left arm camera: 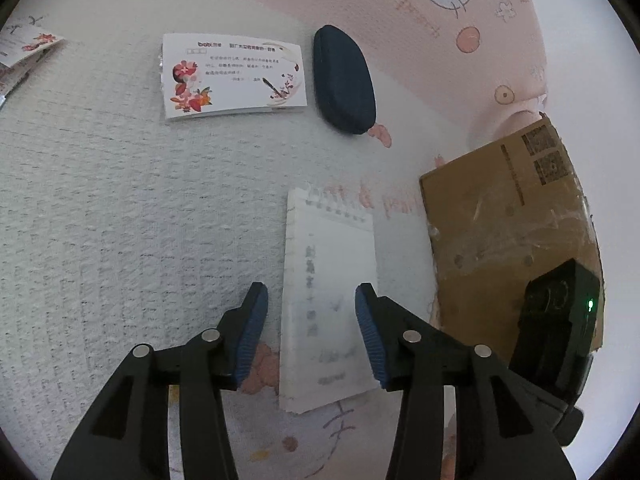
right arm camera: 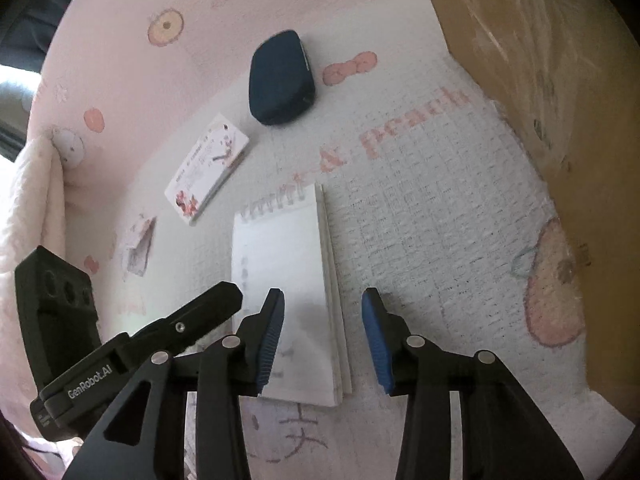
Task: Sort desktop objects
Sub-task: 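Lift the white spiral notebook with the left tool while the right tool holds it, then carry the notebook in both tools over the cardboard box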
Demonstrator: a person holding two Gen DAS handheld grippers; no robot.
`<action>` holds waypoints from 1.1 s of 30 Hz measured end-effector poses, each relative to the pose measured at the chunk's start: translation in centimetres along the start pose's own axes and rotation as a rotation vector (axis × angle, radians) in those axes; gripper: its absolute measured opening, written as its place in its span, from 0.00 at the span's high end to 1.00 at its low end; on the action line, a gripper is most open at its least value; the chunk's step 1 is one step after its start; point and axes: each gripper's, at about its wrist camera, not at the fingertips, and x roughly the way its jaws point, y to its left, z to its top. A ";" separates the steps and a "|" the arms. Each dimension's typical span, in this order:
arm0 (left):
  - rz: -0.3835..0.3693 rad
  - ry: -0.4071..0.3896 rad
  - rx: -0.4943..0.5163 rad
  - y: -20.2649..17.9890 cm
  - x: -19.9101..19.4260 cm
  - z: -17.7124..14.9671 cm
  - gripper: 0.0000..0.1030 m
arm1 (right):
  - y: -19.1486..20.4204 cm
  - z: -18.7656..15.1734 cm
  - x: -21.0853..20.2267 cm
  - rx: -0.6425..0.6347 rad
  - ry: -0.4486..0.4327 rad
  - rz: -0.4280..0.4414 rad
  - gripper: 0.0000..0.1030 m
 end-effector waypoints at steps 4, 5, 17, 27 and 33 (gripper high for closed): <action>-0.035 0.005 -0.034 -0.1 0.8 0.4 0.52 | 0.2 0.0 0.2 -0.016 -0.018 0.012 0.64; -0.039 0.004 -0.039 -0.1 0.9 0.4 0.52 | 0.3 0.1 0.2 -0.027 -0.020 0.016 0.64; -0.063 0.007 -0.069 -0.3 1.6 0.5 0.52 | 0.0 0.7 0.6 -0.038 -0.033 0.032 0.77; -0.070 -0.018 -0.147 1.4 0.1 -0.3 0.74 | 2.0 0.4 0.2 -0.111 -0.017 -0.038 0.79; -0.067 -0.059 -0.148 2.1 -2.1 -0.6 0.76 | 5.3 -0.1 -0.6 -0.218 -0.035 -0.067 0.81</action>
